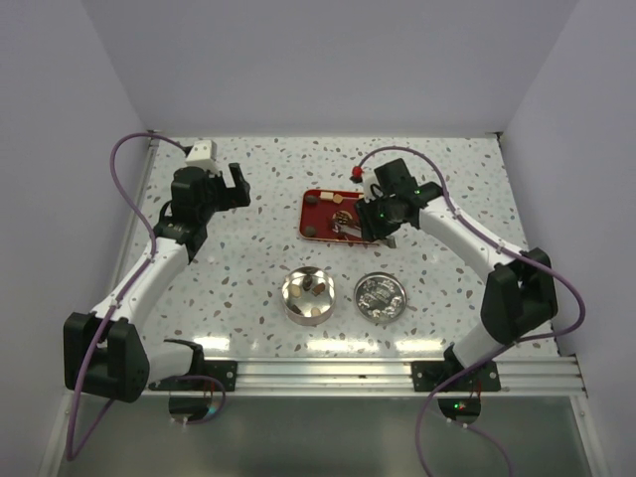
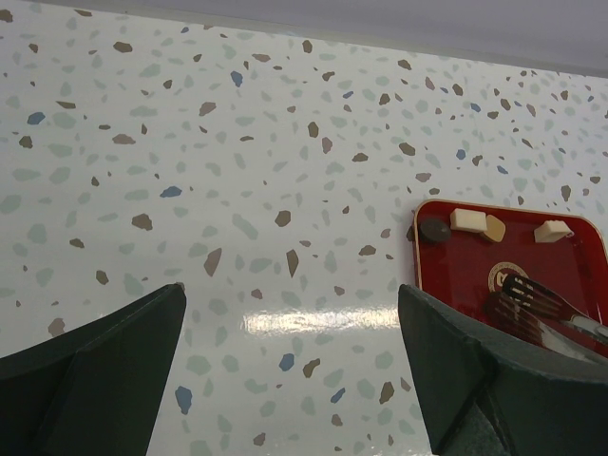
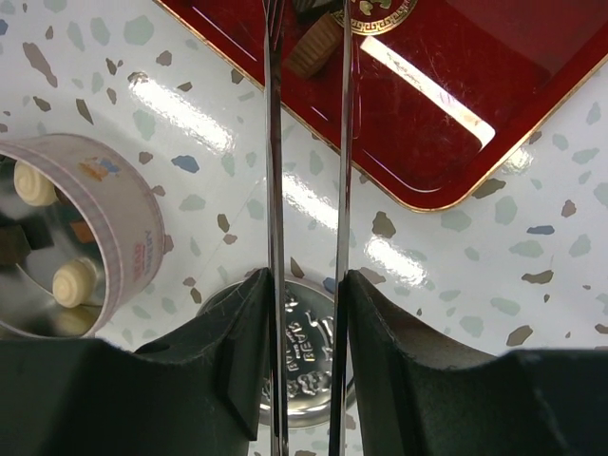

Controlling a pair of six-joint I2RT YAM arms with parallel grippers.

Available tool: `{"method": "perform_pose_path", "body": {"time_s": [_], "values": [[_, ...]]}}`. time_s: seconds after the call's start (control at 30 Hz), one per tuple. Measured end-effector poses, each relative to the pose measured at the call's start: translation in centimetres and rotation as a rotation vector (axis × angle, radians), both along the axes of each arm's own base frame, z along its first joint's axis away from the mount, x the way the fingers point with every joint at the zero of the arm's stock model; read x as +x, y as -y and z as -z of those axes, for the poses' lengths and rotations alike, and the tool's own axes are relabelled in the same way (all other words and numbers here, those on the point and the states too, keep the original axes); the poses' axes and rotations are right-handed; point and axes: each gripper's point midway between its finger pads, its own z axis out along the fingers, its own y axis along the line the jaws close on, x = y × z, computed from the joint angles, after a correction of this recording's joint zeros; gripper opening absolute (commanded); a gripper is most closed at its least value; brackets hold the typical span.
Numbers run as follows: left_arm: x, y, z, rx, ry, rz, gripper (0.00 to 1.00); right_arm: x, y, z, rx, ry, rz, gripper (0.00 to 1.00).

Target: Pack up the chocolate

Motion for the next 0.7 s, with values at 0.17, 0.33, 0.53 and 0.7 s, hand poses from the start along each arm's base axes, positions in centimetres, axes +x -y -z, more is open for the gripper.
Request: {"method": "perform_pose_path", "body": {"time_s": [0.17, 0.33, 0.53, 0.7], "values": [[0.0, 0.0, 0.0, 0.000, 0.000, 0.000, 1.00, 0.1, -0.1, 0.5, -0.006, -0.009, -0.009, 0.29], [0.0, 0.0, 0.0, 0.000, 0.000, 0.000, 1.00, 0.1, -0.2, 0.6, -0.003, -0.015, -0.017, 0.25], [0.0, 0.0, 0.0, 0.000, 0.000, 0.000, 1.00, -0.1, -0.8, -0.7, 0.035, -0.001, -0.034, 0.24], [0.0, 0.0, 0.0, 0.000, 0.000, 0.000, 1.00, -0.5, -1.2, -4.0, 0.100, 0.064, -0.049, 0.23]]}}
